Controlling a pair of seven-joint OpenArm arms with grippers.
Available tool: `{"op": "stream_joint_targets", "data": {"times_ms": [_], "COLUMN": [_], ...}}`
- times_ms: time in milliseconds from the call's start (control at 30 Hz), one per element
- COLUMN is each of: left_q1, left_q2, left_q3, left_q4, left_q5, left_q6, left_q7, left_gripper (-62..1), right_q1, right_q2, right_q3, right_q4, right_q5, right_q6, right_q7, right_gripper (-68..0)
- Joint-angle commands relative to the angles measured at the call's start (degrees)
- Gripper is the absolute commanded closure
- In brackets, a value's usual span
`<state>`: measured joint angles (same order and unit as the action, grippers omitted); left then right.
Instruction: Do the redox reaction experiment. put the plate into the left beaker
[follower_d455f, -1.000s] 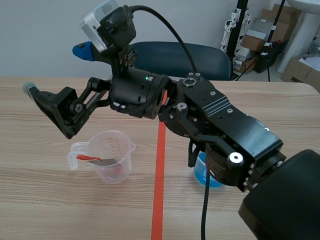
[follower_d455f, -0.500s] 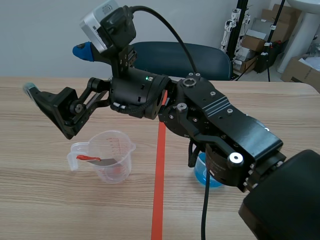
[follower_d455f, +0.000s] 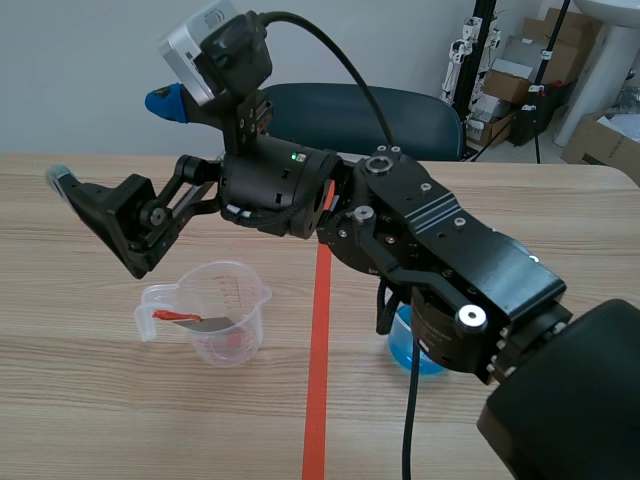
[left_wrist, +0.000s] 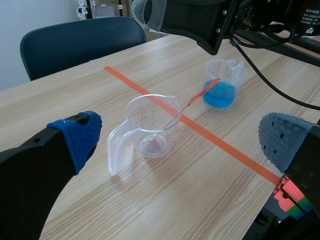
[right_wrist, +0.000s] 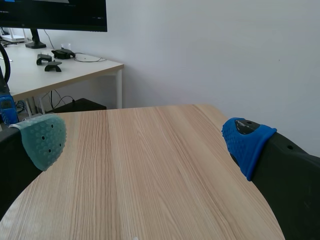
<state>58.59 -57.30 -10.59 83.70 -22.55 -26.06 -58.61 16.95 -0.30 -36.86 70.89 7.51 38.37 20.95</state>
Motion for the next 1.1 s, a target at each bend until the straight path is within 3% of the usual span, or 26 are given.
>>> {"op": "stream_joint_targets", "data": {"times_ms": [0, 1067], "left_q1": [0.46, 0.46], "left_q2": [0.28, 0.28], "left_q3": [-0.48, -0.48], "left_q4": [0.24, 0.24], "left_q5": [-0.42, -0.42], "left_q6": [0.0, 0.0], "left_q7": [-0.9, -0.9], "left_gripper": [-62.3, -62.3], "right_q1": [0.96, 0.94], "right_q2": [-0.02, -0.02], "right_q3": [0.2, 0.2], "right_q4": [0.42, 0.42], "right_q5": [0.83, 0.79], "right_q6": [-0.04, -0.04], "right_q7": [0.81, -0.26], "right_gripper": [-67.9, -67.9]}}
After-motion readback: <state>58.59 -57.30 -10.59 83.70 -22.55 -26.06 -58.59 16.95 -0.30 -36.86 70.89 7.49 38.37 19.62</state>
